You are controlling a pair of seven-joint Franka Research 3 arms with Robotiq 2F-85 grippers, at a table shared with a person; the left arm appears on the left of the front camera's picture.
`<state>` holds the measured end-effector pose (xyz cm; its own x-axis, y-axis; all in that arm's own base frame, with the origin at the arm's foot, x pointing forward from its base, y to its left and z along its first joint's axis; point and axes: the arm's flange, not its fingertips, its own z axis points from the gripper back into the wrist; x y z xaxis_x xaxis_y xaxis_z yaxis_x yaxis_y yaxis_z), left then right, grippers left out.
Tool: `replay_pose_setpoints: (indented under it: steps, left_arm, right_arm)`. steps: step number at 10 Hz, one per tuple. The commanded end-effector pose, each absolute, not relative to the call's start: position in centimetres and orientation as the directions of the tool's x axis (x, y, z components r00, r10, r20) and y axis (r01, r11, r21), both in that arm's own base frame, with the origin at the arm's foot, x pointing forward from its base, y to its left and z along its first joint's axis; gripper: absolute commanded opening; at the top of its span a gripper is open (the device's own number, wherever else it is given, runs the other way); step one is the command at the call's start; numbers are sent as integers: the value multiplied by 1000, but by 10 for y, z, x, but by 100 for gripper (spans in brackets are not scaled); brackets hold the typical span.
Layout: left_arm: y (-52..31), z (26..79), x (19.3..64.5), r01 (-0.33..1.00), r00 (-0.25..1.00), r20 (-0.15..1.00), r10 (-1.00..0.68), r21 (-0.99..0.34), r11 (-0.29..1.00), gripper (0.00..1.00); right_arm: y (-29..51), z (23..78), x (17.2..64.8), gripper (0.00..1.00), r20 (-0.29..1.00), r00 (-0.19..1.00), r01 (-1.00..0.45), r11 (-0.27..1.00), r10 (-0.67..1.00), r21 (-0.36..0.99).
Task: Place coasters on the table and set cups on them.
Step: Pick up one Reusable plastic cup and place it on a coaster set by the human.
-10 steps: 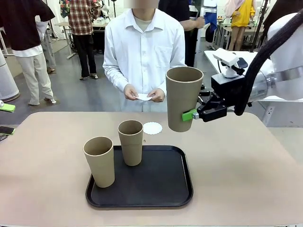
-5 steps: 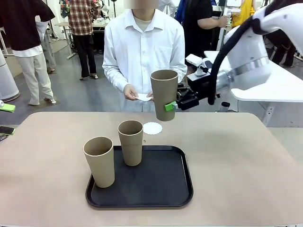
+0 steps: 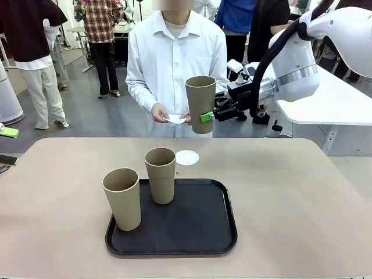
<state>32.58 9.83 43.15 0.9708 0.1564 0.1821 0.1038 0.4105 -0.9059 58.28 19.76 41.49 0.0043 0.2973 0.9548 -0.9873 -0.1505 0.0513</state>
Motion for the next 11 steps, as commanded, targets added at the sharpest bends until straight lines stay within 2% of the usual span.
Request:
replay_pose_setpoints:
  steps: [1, 8, 9, 11]
  left_arm:
    - [99, 432, 327, 122, 966, 200, 164, -911, 395, 100]
    - [99, 432, 327, 122, 966, 200, 164, -911, 395, 100]
    - [99, 432, 327, 122, 966, 200, 164, -911, 395, 100]
    - [99, 432, 327, 122, 966, 200, 164, -911, 395, 100]
  right_arm:
    - [200, 417, 581, 82, 955, 0, -987, -156, 297, 49]
    - [199, 415, 582, 82, 955, 3, -987, -154, 297, 51]
    - [204, 402, 595, 82, 952, 4, -986, -155, 306, 55]
    - [213, 376, 628, 82, 976, 38, -982, -172, 214, 76]
